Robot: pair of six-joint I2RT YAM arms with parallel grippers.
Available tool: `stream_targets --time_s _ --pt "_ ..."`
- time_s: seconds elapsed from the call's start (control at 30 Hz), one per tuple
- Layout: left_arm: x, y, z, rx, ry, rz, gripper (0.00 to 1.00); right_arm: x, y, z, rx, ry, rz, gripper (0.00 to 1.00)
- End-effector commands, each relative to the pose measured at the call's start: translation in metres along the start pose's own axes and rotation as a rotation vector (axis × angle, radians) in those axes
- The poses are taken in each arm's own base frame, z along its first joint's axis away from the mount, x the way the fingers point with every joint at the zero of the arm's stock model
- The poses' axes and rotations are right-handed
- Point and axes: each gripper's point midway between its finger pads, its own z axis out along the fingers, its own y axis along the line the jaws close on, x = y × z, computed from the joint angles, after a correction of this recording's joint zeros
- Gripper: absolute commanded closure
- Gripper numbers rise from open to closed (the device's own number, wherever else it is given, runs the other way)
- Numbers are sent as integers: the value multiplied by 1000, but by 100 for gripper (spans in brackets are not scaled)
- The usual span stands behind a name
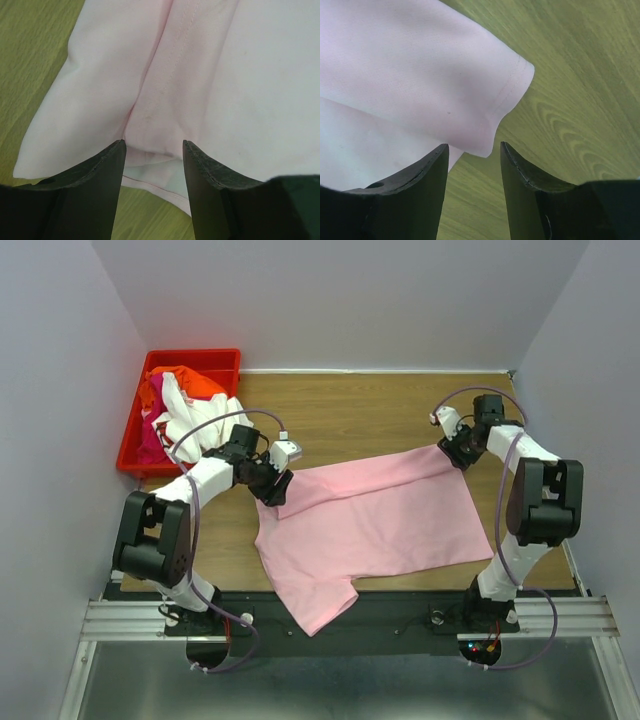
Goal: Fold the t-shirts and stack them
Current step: Fold the tshirt
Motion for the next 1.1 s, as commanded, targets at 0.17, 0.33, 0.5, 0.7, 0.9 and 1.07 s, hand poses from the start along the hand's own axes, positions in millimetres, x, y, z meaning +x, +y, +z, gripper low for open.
stream_targets --time_s 0.17,0.33,0.5,0.7,0.9,1.07 --pt "-17 6 5 9 -16 -49 40 13 -10 22 9 45 -68 51" --pt "-16 15 9 -33 0 -83 43 18 -7 25 5 55 -83 54" --pt "-18 24 -7 -90 -16 -96 43 16 -4 18 5 41 -100 54" --pt "-16 16 -9 -67 -17 -111 44 13 -5 5 25 28 -137 51" --pt "-13 15 2 -30 -11 -148 49 16 -4 10 12 36 -140 50" --pt "-17 18 8 -26 -15 -159 64 16 -2 8 7 34 -150 48"
